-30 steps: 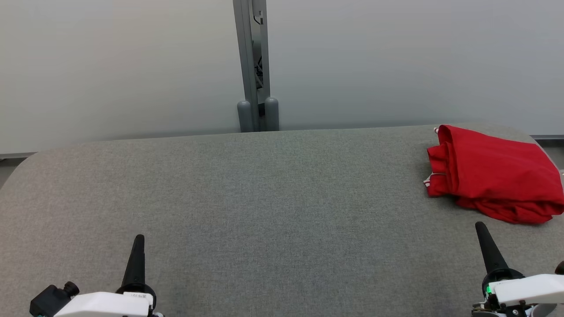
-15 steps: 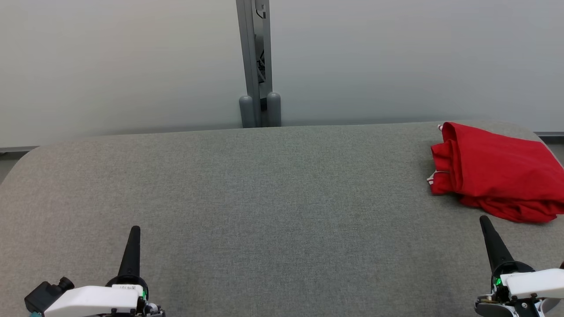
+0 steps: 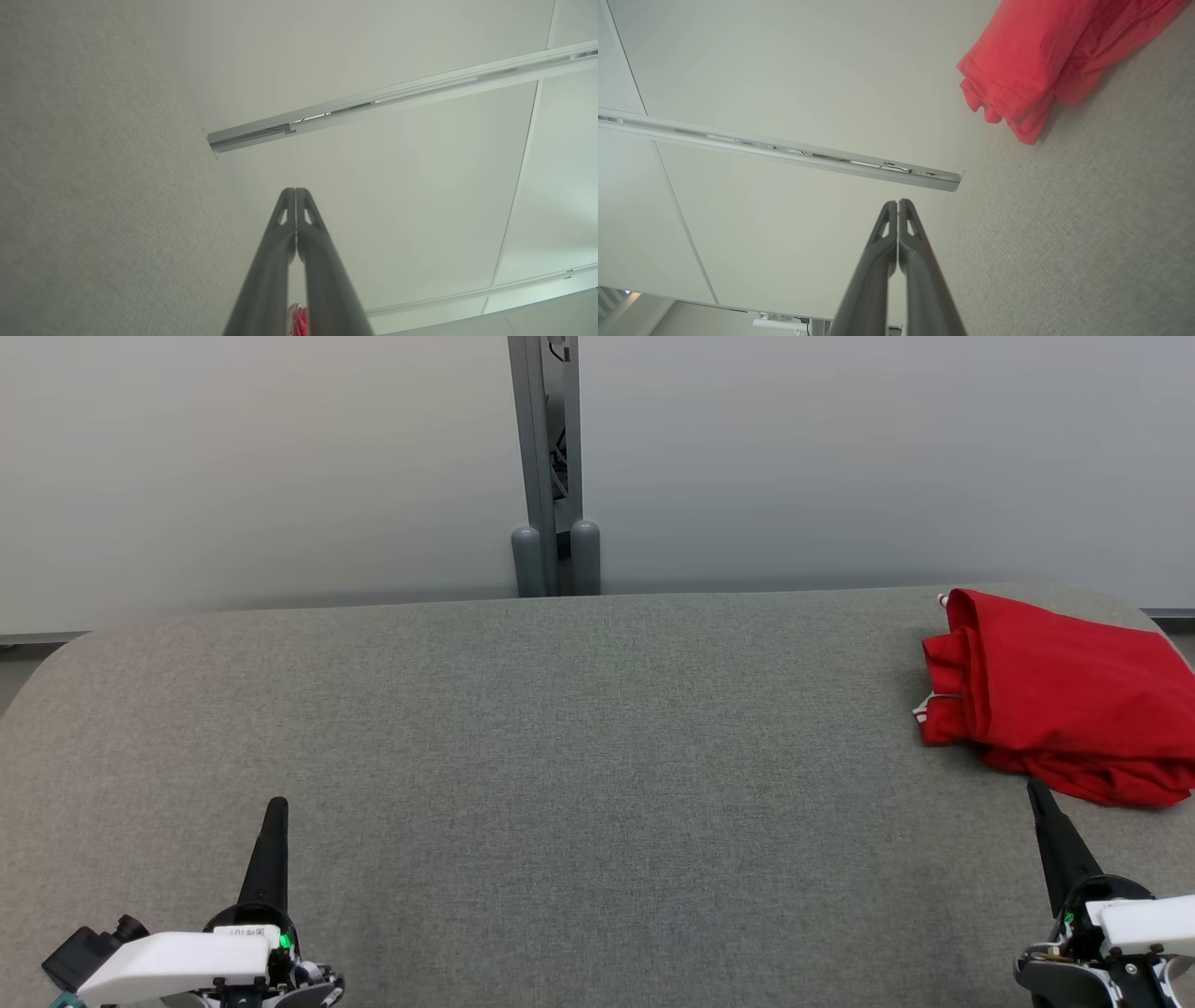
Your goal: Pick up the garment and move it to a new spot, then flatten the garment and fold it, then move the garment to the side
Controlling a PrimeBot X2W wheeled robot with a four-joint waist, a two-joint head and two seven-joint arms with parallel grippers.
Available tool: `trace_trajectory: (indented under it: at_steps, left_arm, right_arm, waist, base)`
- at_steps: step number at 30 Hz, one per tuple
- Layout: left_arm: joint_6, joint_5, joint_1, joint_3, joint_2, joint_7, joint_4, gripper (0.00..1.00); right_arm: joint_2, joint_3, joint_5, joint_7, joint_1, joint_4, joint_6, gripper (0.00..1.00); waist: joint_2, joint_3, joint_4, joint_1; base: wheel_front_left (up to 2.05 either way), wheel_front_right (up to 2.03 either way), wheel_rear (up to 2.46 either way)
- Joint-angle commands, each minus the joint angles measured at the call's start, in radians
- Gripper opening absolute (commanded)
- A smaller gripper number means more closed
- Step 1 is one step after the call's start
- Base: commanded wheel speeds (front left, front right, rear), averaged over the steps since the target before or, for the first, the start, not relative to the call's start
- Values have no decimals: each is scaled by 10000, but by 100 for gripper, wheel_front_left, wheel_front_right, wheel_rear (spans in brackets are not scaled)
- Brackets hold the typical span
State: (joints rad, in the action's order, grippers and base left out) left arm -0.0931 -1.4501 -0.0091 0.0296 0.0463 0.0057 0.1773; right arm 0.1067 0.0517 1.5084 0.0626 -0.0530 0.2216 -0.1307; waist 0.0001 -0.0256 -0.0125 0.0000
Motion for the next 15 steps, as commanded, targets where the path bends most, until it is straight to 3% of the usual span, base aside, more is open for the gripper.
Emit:
trace_trajectory:
  at_steps: [1,15]
  left_arm:
    - [-73,-266,-252,69,57,54,-54,0]
    - [-232,-1146,-408,186,63,265,-45,0]
  right_arm:
    - [92,67,255,115,-189,0,-1,0]
    - [117,232,1174,378,-301,39,-1,0]
  waist:
    - [-1,19,10,0]
    - [-1,155,76,0]
  base:
    - [0,0,0]
    - [0,0,0]
